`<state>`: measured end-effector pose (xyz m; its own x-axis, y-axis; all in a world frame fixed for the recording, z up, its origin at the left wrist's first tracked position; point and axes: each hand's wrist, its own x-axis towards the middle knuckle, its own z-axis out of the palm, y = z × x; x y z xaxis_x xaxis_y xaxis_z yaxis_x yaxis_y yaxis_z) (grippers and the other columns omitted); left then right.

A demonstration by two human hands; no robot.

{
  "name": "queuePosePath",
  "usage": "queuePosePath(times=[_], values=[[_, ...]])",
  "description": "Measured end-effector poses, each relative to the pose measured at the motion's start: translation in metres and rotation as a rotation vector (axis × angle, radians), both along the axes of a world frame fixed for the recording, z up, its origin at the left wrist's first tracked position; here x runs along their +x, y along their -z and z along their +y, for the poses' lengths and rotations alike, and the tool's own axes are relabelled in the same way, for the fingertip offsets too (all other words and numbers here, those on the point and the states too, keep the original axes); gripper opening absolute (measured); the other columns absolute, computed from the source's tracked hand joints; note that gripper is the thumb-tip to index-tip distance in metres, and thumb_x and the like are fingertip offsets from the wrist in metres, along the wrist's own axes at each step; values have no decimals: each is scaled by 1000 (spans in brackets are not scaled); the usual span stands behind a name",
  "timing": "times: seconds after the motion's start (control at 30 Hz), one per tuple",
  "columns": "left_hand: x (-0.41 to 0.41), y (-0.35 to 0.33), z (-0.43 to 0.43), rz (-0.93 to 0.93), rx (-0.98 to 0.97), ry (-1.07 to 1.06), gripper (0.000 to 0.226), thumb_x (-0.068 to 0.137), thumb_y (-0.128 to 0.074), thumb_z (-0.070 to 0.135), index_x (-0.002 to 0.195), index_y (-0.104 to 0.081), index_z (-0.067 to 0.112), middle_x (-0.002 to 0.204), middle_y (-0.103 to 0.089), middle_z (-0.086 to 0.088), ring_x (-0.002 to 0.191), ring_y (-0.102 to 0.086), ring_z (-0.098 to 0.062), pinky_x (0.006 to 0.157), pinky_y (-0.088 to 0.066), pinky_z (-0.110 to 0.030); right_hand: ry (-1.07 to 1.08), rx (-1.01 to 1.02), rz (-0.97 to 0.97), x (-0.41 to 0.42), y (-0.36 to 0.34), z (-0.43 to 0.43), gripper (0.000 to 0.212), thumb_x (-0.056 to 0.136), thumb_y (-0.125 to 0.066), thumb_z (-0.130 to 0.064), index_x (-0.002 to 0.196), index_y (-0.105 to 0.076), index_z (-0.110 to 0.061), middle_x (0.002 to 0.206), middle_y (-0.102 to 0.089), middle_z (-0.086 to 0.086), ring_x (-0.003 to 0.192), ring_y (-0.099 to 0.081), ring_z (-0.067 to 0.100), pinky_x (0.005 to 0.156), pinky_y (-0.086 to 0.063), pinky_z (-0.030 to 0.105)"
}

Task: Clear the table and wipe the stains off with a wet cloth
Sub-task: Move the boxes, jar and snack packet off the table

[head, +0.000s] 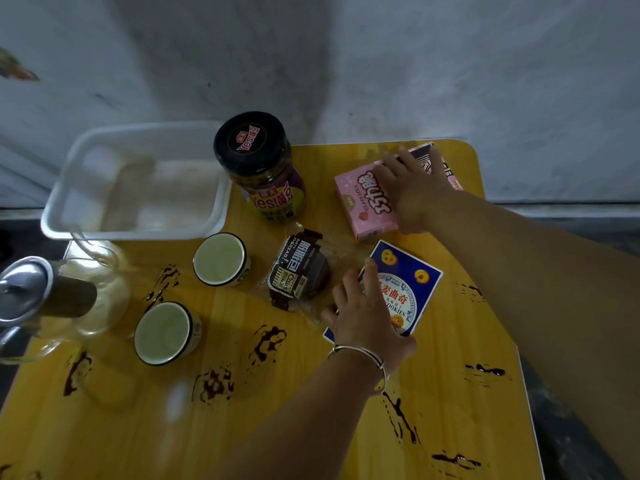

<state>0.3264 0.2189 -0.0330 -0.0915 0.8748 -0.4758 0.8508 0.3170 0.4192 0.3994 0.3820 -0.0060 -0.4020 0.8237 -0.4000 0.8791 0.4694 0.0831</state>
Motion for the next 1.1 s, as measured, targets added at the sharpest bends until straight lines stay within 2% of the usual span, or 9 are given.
queuePosePath(times=[0.07, 0.13, 0.3, 0.4, 0.5, 0.63, 0.9, 1.1], values=[[0, 0, 0, -3, 9, -2, 113, 64, -75, 41, 143, 4, 26, 143, -15, 0, 131, -19, -22, 105, -23, -48, -14, 25, 12, -1, -2, 0, 97, 76, -71, -38, 148, -10, -19, 155, -13, 11, 145, -4, 31, 114, 2, 60], [-1, 0, -2, -16, 19, -8, 112, 64, -75, 41, 143, 2, 26, 143, -16, 1, 130, -20, -22, 105, -23, -48, -21, 45, -4, -2, -3, -4, 99, 73, -72, -46, 147, -12, -21, 152, -19, 13, 143, -9, 33, 114, 1, 61], [-1, 2, -1, -25, 14, -21, 113, 62, -76, 40, 143, 2, 27, 145, -15, -1, 131, -19, -23, 105, -22, -48, 77, -28, 72, 2, 5, -10, 109, 69, -77, -41, 148, -3, -26, 156, -3, 12, 144, 4, 36, 113, -1, 61], [0, 0, -2, -32, 6, -32, 114, 62, -77, 38, 143, 3, 27, 145, -15, -1, 132, -19, -23, 106, -21, -49, 84, 27, 67, 5, 4, -16, 106, 70, -76, -45, 147, -6, -27, 150, -19, 15, 140, -13, 37, 114, -10, 57], [0, -7, 0, -50, -24, -57, 113, 64, -76, 37, 144, 3, 25, 145, -16, -2, 133, -18, -24, 107, -20, -50, 183, 114, 95, 11, -4, -23, 103, 68, -68, -61, 146, -12, -23, 137, -30, 21, 130, -24, 41, 111, -18, 55], [3, -29, 1, -101, -45, -110, 112, 65, -75, 37, 144, 3, 24, 144, -18, -3, 134, -19, -25, 108, -21, -51, 317, 153, 161, 18, -23, -36, 104, 65, -56, -77, 142, -18, -18, 129, -34, 21, 123, -29, 41, 102, -27, 50], [-29, -85, -35, -45, -38, -220, 111, 65, -74, 42, 144, 1, 25, 144, -20, -4, 134, -21, -27, 107, -22, -51, 322, 181, 175, -2, -85, -74, 101, 63, -63, -71, 139, -22, -18, 127, -36, 20, 119, -32, 39, 98, -30, 46], [-92, -134, -95, 22, -13, -390, 110, 61, -75, 44, 144, -4, 24, 141, -26, -4, 131, -25, -26, 105, -25, -49, 259, 213, 289, -60, -127, -136, 98, 63, -65, -70, 134, -30, -13, 126, -43, 17, 115, -39, 34, 96, -31, 45]])
